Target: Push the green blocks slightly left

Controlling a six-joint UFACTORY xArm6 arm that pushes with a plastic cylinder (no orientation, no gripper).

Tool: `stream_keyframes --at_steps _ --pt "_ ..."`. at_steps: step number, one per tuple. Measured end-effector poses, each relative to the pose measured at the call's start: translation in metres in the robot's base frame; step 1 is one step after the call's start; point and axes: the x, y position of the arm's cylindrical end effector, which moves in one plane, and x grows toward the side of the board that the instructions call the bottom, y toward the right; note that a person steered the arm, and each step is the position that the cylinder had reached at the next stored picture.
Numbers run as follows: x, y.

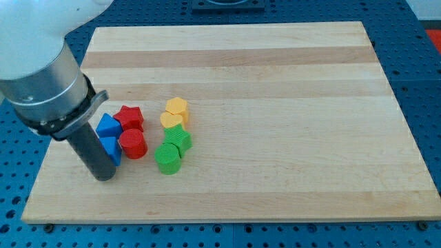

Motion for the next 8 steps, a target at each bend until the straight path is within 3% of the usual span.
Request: stream_keyframes --at_steps 2,4,6,7,8 --pt "-0.017 0.0" --pt "0.043 0.015" --pt "0.049 0.103" --pt "0.024 0.139" --pt "0.023 0.141"
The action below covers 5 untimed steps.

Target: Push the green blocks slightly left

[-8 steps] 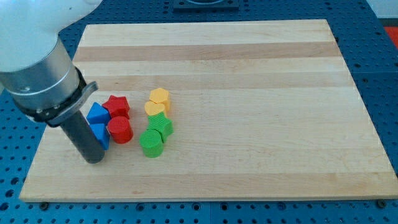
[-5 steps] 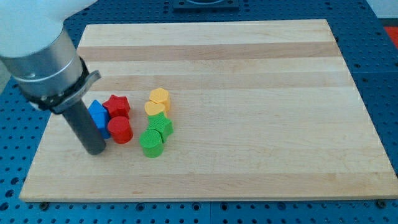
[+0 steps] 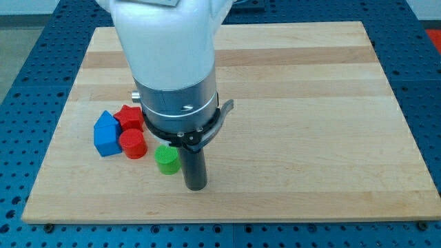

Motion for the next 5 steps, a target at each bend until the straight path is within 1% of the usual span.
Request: stream_keyframes --at_steps 1,2,5 --pt "-0.001 0.0" --pt "-0.03 0.0" --pt "-0.032 -0.002"
